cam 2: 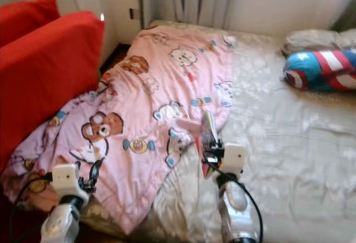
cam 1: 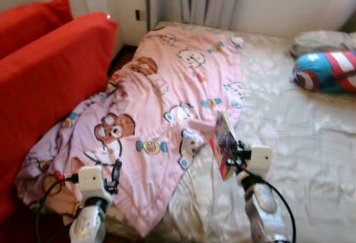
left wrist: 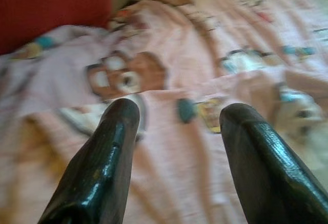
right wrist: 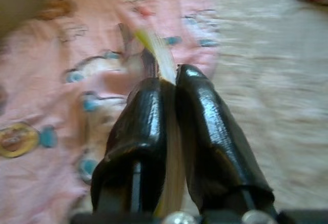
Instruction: Clean up the room
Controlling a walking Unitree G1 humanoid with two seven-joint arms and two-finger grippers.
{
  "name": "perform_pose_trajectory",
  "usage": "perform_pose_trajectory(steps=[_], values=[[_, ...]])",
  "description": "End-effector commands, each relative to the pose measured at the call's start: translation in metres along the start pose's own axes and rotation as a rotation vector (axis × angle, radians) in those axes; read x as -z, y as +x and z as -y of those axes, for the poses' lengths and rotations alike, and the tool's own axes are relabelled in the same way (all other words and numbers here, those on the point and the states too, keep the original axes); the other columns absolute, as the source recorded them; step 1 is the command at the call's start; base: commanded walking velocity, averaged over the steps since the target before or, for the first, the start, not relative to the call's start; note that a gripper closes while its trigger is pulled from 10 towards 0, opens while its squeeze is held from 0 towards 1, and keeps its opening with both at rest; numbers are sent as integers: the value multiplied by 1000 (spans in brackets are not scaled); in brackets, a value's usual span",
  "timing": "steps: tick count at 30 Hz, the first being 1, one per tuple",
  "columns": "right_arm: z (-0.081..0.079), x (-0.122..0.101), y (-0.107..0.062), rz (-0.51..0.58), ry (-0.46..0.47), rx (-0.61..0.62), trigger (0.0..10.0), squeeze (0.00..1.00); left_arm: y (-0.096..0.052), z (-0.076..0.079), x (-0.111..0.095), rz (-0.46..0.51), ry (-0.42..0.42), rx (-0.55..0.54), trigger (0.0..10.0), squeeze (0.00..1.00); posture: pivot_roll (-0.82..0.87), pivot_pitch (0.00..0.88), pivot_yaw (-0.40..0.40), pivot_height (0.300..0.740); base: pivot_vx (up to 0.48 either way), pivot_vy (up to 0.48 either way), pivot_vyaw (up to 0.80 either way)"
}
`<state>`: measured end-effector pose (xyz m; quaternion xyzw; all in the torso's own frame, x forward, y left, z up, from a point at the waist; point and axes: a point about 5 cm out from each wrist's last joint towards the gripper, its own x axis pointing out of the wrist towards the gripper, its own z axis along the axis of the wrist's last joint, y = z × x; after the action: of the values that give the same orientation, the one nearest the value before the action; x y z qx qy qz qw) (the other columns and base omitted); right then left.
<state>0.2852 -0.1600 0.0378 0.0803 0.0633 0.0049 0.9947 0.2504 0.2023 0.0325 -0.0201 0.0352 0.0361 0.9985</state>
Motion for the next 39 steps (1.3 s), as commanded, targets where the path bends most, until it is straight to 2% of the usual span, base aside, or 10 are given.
perform_pose_trajectory(steps=[1, 10, 19, 31, 39], values=[[-2, -9, 2, 47, 9, 0, 10000, 0, -1, -1, 2, -7, 2, 1, 10000, 0, 71, 101, -65, 740, 0, 0, -750], [-3, -9, 2, 54, 8, 4, 10000, 0, -1, -2, 1, -3, 9, 6, 10000, 0, 71, 115, -63, 740, 0, 0, 0], [-3, -8, 2, 46, 17, 17, 10000, 0, -2, -2, 1, -3, 9, 9, 10000, 0, 70, 125, -62, 740, 0, -264, 0], [-3, -9, 3, 50, 18, 23, 10000, 0, -3, -2, 2, -5, 8, 3, 10000, 0, 71, 133, -64, 740, 0, -264, -648], [-7, -9, 4, 56, 15, 15, 10000, 0, -3, -4, 2, -6, 11, 2, 10000, 0, 76, 135, -59, 740, 0, -262, 0]])
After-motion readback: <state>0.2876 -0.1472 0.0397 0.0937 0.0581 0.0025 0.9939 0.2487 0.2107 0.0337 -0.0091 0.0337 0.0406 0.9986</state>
